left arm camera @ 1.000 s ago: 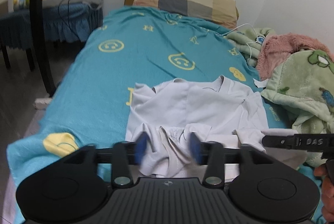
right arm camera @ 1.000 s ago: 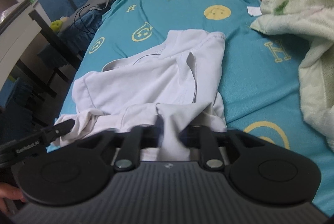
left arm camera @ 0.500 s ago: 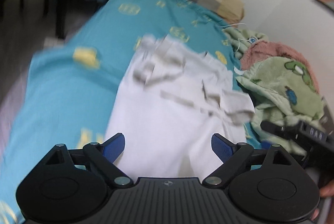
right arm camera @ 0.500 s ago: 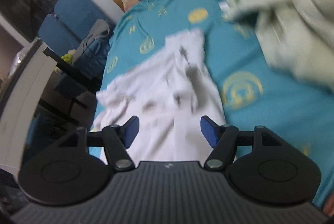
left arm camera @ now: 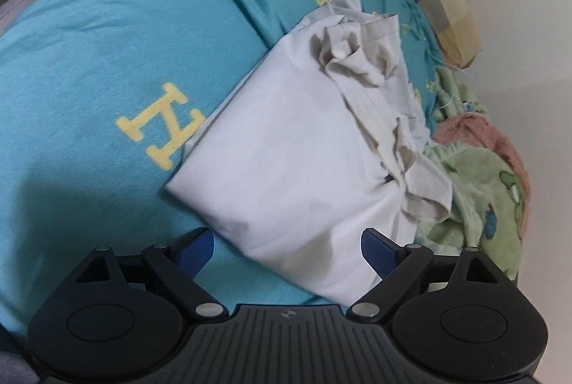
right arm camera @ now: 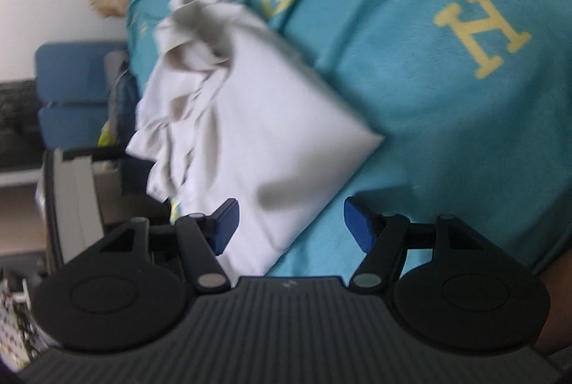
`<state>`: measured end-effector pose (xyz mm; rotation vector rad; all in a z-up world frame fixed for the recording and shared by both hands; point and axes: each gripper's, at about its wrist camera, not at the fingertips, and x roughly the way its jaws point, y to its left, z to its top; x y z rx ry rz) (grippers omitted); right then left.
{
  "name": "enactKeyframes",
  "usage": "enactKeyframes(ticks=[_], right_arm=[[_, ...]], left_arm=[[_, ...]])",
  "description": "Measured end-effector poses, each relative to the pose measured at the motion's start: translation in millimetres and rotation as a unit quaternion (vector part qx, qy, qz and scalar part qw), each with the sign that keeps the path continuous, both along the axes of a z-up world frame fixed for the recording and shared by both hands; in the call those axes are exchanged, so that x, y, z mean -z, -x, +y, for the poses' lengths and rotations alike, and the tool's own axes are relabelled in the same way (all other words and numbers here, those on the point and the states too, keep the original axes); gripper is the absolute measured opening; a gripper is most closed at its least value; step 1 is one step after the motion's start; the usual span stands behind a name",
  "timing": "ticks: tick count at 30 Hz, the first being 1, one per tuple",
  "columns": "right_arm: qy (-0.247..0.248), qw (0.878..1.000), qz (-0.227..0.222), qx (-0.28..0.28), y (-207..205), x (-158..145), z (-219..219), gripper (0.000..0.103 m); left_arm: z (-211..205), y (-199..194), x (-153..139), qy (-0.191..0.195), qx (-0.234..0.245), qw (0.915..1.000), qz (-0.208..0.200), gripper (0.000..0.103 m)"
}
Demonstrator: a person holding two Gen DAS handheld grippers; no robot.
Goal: Fold clothes
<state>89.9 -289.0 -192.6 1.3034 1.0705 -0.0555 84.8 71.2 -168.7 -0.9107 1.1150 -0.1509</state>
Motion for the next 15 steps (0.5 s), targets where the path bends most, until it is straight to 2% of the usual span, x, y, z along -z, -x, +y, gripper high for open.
enactKeyframes(ticks=[3,4,5,8,10,12,14,15], right_arm=[[0.002,1.0,-0.007,0.027,-3,2,-2,0.056],[0.008,0.999,-0.009,0.032,-4,2,-2,0.047],[0.014,0.999,-0.008,0.035,-5,1,-2,0.043],[0.03,0.999,-0.014,0.035,-7,0,-1,0.03],[0.043,0.998,-0.031,0.031,-8,-5,0,0.02],[0.052,0.997,-0.048,0.029,-9,-10,0,0.017],[0.059,0.996,-0.065,0.026,-10,-14,0,0.015],[0.062,0.995,-0.073,0.024,-11,-17,-1,0.015]], left_arm=[[-4,-4,0,-0.013,-0.006,0.9998,-0.012,0.088],[-4,-5,0,-0.017,-0.011,0.9997,-0.015,0.083],[-4,-5,-1,-0.02,-0.018,0.9995,-0.019,0.074],[1,-6,-2,-0.012,-0.047,0.9986,-0.02,0.063],[12,-4,4,0.02,-0.077,0.9967,-0.015,0.049],[18,-5,7,0.036,-0.092,0.995,-0.016,0.039],[19,-5,5,0.037,-0.096,0.9943,-0.026,0.026],[19,-5,3,0.034,-0.096,0.9943,-0.034,0.024]])
